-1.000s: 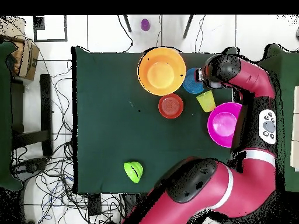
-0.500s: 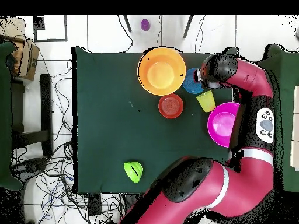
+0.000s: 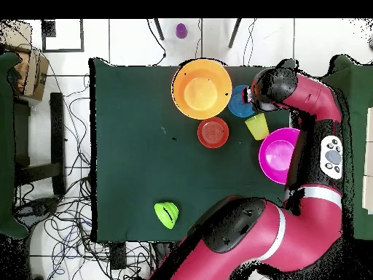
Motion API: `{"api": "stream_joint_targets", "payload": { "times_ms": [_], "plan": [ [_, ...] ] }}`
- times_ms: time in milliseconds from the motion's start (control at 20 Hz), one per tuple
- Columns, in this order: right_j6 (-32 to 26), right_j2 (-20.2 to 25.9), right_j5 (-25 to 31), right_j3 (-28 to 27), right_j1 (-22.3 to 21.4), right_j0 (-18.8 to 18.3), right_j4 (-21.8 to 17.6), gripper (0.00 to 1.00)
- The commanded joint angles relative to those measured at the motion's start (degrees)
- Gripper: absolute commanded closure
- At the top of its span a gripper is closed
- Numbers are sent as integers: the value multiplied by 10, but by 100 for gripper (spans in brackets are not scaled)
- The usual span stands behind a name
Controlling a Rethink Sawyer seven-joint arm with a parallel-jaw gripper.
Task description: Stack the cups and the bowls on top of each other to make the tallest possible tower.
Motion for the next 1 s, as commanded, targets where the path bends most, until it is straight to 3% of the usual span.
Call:
{"api": "stream_joint_targets", "payload": {
  "times_ms": [50,350,600,1000],
  "plan": [
    [-6,20,2,16,-13,11,-9,100],
    [-13,21,1,16,-13,10,-10,100],
    [14,20,-13,28,-17,6,-1,100],
    [-26,22,40,60,-74,-15,16,100]
  ]
}}
